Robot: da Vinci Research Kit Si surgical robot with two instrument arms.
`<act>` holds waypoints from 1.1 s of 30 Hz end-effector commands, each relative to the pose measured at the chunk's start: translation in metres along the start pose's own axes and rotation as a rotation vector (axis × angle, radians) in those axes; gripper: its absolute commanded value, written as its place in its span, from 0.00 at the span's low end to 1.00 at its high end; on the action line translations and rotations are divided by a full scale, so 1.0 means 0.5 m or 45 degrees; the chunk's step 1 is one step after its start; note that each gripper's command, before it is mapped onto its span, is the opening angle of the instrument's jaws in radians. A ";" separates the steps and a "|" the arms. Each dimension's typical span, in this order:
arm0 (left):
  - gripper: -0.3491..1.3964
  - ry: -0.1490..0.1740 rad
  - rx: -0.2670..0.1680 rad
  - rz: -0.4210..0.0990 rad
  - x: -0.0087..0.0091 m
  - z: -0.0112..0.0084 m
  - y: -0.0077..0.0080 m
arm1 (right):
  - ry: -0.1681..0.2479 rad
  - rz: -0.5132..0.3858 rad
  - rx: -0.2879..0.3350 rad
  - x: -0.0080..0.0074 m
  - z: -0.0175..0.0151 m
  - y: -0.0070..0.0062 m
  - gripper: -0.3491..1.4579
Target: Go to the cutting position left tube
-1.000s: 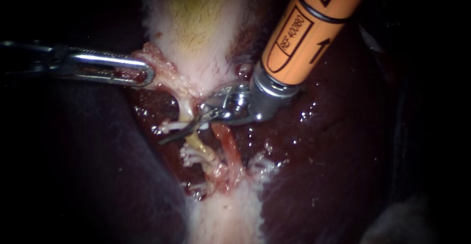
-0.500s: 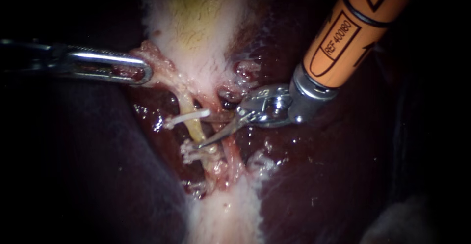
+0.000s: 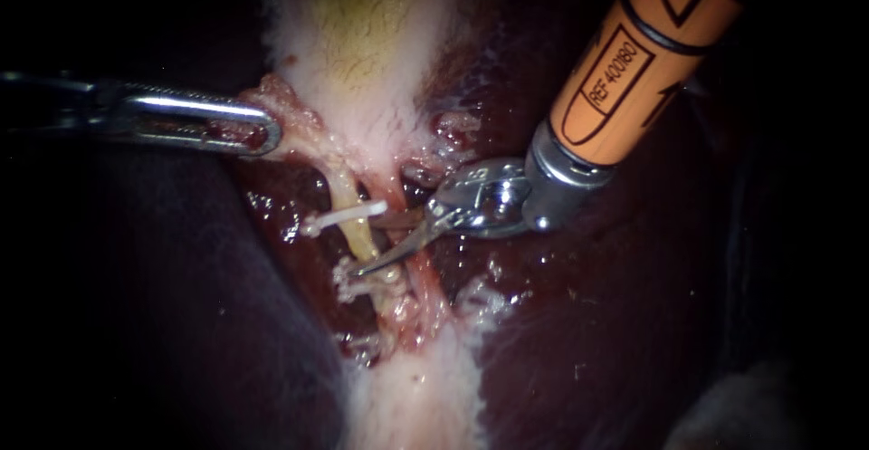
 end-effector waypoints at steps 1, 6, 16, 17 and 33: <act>0.00 0.000 0.000 0.000 0.0000 0.0000 0.0000 | 0.005 -0.001 0.015 -0.0001 -0.0001 -0.0004 0.98; 0.00 0.000 0.000 0.000 0.0000 0.0000 0.0000 | 0.006 0.003 0.063 0.0002 0.0004 -0.0023 0.98; 0.00 0.002 0.003 0.000 0.0001 0.0001 -0.0006 | 0.033 0.006 0.217 0.0015 0.0024 -0.0045 0.97; 0.00 0.002 0.003 0.000 0.0001 0.0001 -0.0006 | 0.037 0.008 0.225 0.0015 0.0026 -0.0046 0.97; 0.00 0.003 0.005 -0.001 0.0002 0.0004 -0.0005 | 0.089 0.040 0.254 0.0015 0.0080 -0.0039 0.97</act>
